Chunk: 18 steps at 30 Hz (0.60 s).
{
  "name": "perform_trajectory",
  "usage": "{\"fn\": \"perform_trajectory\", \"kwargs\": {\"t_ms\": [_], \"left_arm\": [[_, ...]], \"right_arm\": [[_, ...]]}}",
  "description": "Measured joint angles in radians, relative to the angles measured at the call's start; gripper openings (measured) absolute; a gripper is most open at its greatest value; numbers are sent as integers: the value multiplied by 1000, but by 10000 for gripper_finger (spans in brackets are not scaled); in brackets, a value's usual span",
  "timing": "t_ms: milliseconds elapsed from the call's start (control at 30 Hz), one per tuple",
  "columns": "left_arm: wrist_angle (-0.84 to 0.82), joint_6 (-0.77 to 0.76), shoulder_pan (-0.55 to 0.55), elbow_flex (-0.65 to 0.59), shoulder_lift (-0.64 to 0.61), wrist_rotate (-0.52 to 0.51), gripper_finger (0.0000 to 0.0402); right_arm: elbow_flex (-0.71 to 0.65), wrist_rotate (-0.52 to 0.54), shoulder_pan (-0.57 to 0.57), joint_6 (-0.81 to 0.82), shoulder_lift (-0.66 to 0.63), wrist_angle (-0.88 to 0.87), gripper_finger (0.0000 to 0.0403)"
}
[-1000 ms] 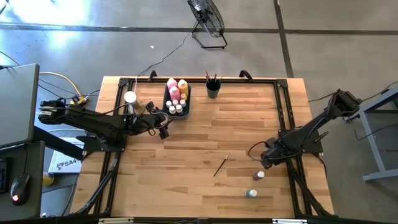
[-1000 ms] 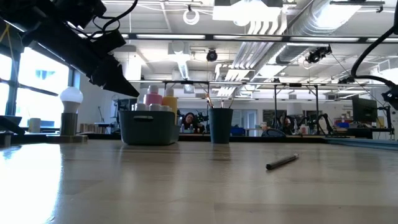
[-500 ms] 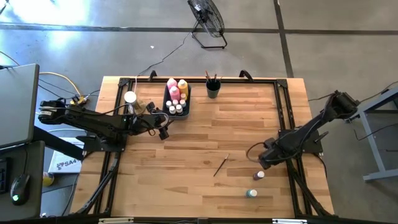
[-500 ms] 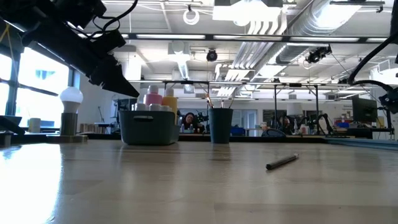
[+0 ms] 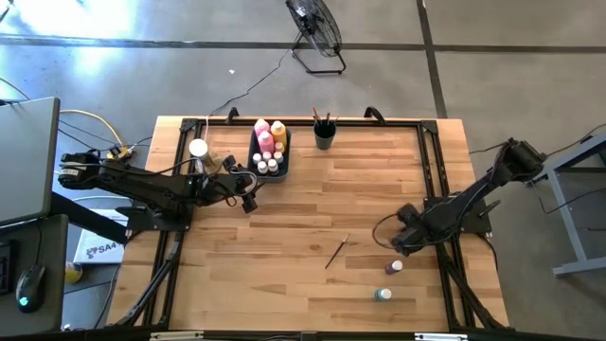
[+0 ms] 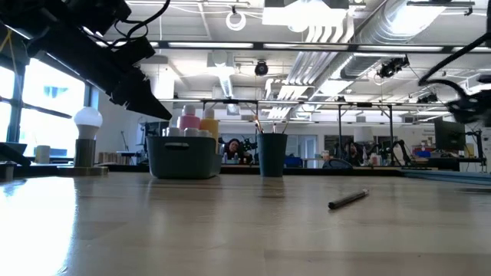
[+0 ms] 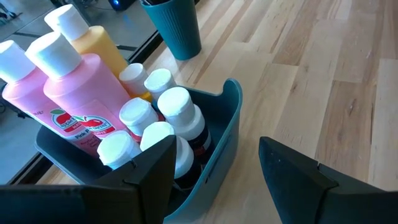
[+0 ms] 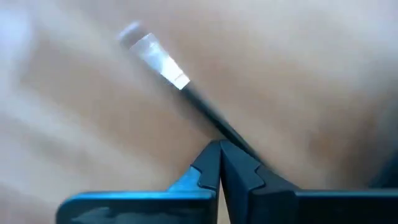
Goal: Pick & Place Paint Supplies
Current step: Put the silver paint brush into the green cup
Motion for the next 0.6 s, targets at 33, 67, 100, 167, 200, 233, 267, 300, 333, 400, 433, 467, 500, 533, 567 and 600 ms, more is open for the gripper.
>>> {"fn": "perform_trajectory", "kwargs": {"t_ms": [33, 67, 100, 167, 200, 233, 267, 300, 333, 400, 433, 467, 500, 533, 567, 600], "left_arm": [[0, 0, 0, 0, 0, 0, 223], [0, 0, 0, 0, 0, 0, 223], [0, 0, 0, 0, 0, 0, 223], [0, 0, 0, 0, 0, 0, 223], [1, 0, 0, 0, 0, 0, 223], [2, 0, 0, 0, 0, 0, 223], [2, 0, 0, 0, 0, 0, 223], [2, 0, 0, 0, 0, 0, 223], [2, 0, 0, 0, 0, 0, 223], [2, 0, 0, 0, 0, 0, 223], [2, 1, 0, 0, 0, 0, 223], [2, 1, 0, 0, 0, 0, 223], [2, 2, 0, 0, 0, 0, 223], [2, 2, 0, 0, 0, 0, 223], [2, 3, 0, 0, 0, 0, 223], [2, 3, 0, 0, 0, -1, 223]], "right_arm": [[3, 53, -2, -10, 2, 0, 2], [6, 95, -3, -14, 1, -2, 2], [9, 131, -3, -18, 0, -5, 2], [11, 179, -7, -18, 0, -2, 2], [12, 184, -14, -23, 0, -2, 2], [12, 184, -22, -36, 0, -2, 2], [12, 182, -29, -47, 0, -2, 2], [12, 180, -35, -61, -1, 3, 2], [12, 177, -41, -72, -1, 14, 2], [22, 169, -51, -106, -3, 22, 2], [31, 168, -56, -126, -5, 21, 2], [44, 169, -64, -149, -8, 13, 2], [62, 179, -71, -172, -11, 3, 2], [82, 192, -79, -194, -15, -11, 2], [105, 204, -87, -214, -20, -38, 2], [130, 216, -97, -232, -25, -72, 2]]}}
